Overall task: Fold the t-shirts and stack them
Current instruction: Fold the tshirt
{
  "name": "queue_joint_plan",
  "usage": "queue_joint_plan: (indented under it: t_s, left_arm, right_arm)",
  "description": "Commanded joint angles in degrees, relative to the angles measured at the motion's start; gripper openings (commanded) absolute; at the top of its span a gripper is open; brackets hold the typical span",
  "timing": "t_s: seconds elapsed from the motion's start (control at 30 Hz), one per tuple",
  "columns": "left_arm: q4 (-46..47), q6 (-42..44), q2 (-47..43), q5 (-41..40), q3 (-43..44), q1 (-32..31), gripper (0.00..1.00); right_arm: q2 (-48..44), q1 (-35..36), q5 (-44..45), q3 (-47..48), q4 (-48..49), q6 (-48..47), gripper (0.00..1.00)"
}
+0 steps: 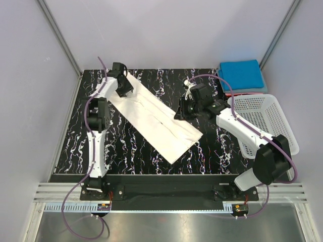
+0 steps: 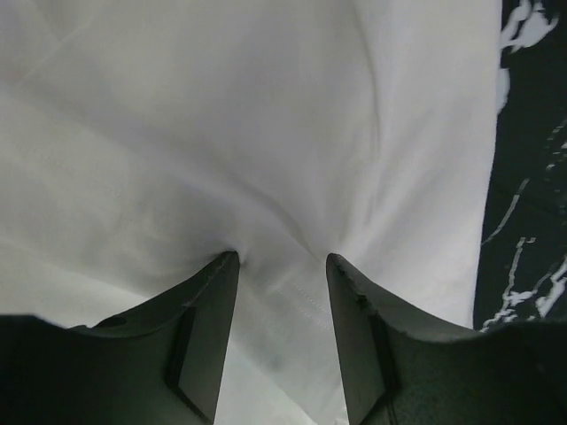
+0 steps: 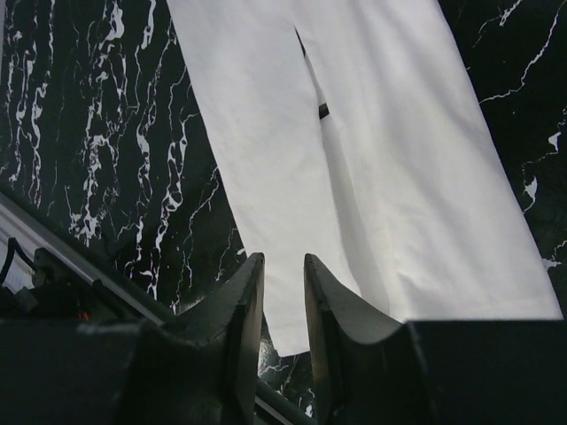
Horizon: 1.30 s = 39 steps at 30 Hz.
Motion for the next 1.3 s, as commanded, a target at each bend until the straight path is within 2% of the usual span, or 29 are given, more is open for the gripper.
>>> queue_joint_plan:
  t_s: [0.0,0.1,0.3,0.4,0.43,0.53,0.8,0.9,1.03,1.27]
  left_arm:
    - [3.2,0.0,5.2,9.0,4.3,-0.4,0.51]
    - [7.5,-0.7,6.9,12.5,4.1,-0.4,0.51]
    - [24.5,-3.8,7.7,26.1,4.1,-1.4,0.52]
    - [23.3,1.4,5.5,29.5,5.9,-2.6,0.54]
    - [23.6,2.5,3.7,29.5,4.5,-2.7,0.55]
    - [25.7,6.0,-5.4,26.8,-7.2,-2.8,0.58]
    - [22.4,9.5,-22.2,22.8,-24.8,-5.3,0.59]
    - [22.7,9.2,-25.9,24.8,-32.1,-8.6,0.58]
    - [22.2,9.5,-32.0,20.5,-42.2,-16.8,0.56]
    - [16.7,6.3,-34.4,14.7,-49.7,-28.2,0.55]
  right_arm:
    - [-1.6,-0.2,-1.0,1.6,3.6,1.5,0.32]
    - [-2.5,-0.2,0.8,1.5,4.0,1.0,0.32]
    - [-1.9,-0.2,3.4,1.5,4.0,0.3,0.33]
    - [-1.5,-0.2,3.7,1.7,2.8,0.3,0.33]
    - [-1.7,-0.2,4.1,1.5,2.6,0.5,0.34]
    - [-3.1,-0.2,4.4,0.9,2.7,1.2,0.34]
    - [-9.9,-0.2,8.2,0.2,-2.6,1.5,0.36]
    - [-13.1,-0.2,9.3,-0.5,-4.3,1.3,0.36]
    - [-17.8,-0.2,9.6,-1.5,-6.8,2.0,0.33]
    - [-22.5,-0.2,9.8,-4.7,-10.3,2.3,0.32]
